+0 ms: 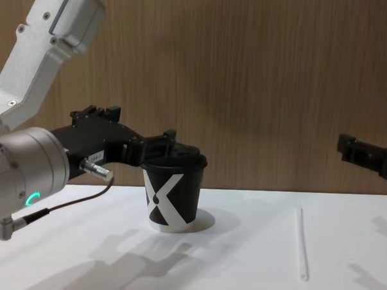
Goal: Pick up the straw with one hand, pass it to the other hand, and insert it into the cup.
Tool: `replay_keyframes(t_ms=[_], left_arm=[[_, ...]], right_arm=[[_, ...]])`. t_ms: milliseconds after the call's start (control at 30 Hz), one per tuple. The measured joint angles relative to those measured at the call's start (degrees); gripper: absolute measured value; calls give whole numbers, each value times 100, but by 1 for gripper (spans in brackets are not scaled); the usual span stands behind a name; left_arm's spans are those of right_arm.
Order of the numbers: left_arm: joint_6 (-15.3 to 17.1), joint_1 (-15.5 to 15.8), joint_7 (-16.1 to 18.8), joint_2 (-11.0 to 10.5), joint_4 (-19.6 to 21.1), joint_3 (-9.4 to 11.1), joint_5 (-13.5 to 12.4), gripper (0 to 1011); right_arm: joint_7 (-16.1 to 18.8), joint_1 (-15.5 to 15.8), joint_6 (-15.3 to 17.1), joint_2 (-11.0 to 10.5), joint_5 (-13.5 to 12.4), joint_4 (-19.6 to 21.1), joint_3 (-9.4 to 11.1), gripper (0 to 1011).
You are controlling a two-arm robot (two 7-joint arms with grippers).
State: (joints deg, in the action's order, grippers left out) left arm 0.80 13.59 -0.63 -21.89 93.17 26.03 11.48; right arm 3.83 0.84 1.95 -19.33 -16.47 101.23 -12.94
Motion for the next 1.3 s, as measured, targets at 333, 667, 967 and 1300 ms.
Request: replay_keyframes(t_ms=[333, 667, 967, 1300], left_arm=[[0, 0, 0, 0, 0, 0, 0, 1000], [0, 0, 0, 0, 0, 0, 0, 1000], [0, 0, 0, 0, 0, 0, 0, 1000], [0, 0, 0, 0, 0, 0, 0, 1000]], right_arm=[[52, -5, 67, -55, 31, 30, 2, 1001], [287, -10, 407, -296, 155, 231, -63, 1001], [580, -63, 863, -510, 201, 415, -170, 1001], [806, -185, 1521, -505, 79, 491, -241, 1001]])
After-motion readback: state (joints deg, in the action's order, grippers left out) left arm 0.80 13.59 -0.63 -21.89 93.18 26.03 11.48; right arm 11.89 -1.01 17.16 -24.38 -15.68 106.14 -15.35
